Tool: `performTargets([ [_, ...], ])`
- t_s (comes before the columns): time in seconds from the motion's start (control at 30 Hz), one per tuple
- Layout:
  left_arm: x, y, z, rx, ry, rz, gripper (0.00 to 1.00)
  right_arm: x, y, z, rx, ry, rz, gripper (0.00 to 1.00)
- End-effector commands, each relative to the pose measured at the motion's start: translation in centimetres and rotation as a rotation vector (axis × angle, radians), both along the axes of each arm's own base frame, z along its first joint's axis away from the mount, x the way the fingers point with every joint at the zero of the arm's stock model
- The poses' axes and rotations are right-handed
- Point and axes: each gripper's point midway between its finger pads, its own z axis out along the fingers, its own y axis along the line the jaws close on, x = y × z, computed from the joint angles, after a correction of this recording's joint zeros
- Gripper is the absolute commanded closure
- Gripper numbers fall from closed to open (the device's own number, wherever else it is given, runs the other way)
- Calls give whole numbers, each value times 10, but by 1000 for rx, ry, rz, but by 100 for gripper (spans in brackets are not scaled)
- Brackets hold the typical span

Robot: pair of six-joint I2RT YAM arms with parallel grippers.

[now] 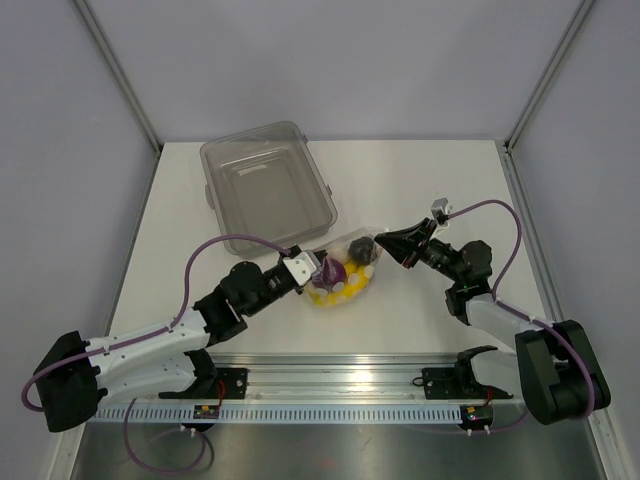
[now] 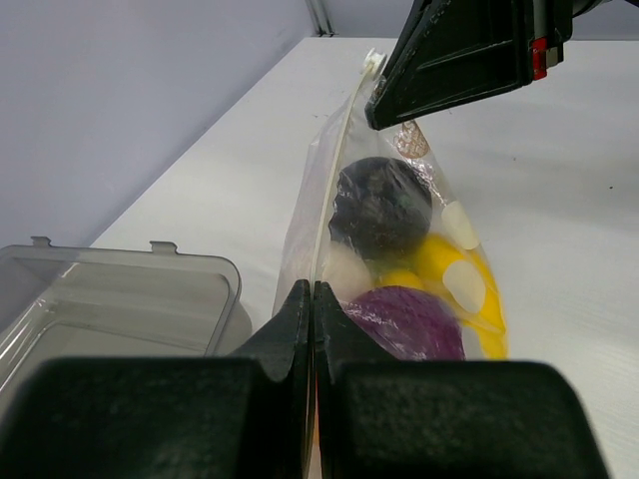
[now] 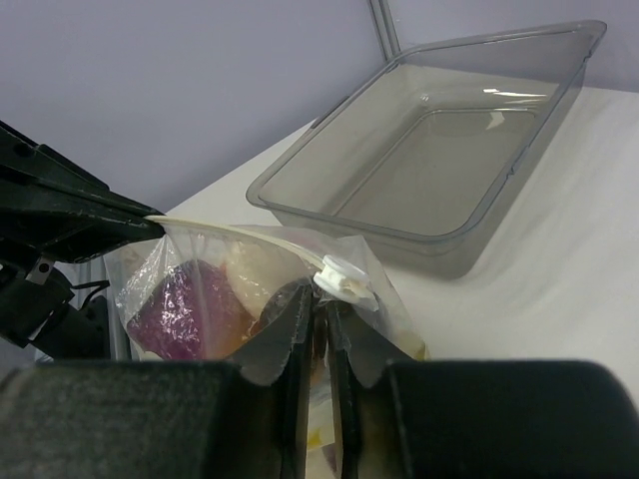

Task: Open the zip-top bag and remove the fake food
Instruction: Pick up the zipper food storage bag at the center of the board.

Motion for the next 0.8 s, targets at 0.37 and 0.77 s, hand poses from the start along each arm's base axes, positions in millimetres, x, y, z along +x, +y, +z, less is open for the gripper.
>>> performTargets([
  [0.37,-1,-6,51,-112,-28,-21,87,-13,9,37,-44,-122,23,99],
  [0.77,-22,-15,71,-132,-31,-142,63,-42,48,36,-166,-160,79,100],
])
